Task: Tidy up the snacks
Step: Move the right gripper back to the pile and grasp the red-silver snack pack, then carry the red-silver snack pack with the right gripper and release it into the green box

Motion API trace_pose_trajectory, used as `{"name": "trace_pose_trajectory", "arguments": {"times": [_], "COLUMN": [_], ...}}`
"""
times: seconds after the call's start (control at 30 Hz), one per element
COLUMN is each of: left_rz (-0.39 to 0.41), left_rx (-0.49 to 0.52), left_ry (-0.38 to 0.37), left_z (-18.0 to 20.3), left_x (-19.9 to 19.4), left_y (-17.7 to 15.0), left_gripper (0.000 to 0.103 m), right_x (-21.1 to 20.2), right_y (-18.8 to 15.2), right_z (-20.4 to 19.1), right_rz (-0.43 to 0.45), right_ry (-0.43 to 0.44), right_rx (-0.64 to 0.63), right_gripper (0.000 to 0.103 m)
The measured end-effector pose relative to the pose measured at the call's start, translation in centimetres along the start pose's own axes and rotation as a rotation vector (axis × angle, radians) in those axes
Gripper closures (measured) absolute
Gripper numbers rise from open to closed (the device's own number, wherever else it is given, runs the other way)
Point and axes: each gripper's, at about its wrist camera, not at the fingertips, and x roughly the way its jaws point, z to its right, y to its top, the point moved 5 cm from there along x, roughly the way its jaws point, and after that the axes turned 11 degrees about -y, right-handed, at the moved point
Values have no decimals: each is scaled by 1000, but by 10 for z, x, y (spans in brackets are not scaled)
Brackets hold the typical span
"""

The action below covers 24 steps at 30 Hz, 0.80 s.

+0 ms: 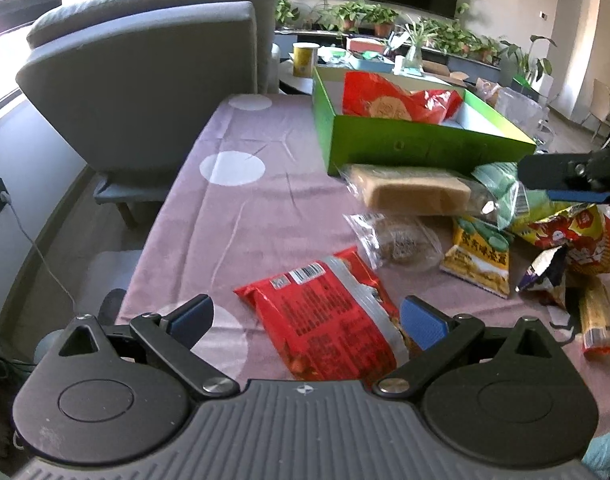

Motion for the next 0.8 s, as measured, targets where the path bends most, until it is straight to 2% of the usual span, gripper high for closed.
{"name": "trace_pose_trajectory", "arguments": {"times": [0.27,0.4,0.57,0.8], "left_rz": [-31,-41,-55,-72], "left_rx": [11,5,7,43], "left_ry": [-14,-36,-78,-124], "left_z": [3,1,3,11], "left_x": [4,7,11,20], "left_y": [-9,-14,-18,-22], "left_gripper": [3,3,5,9], "right_x": [7,21,46,59], "right_y": [-21,-29,-40,-52], "right_z": [-30,-52,-67,-78], "right_rz": [-74,-146,-261,-334], "right_ry": [58,114,133,152], "right_rx": [-49,-72,-75,-76], "right_gripper": [43,43,43,43]}}
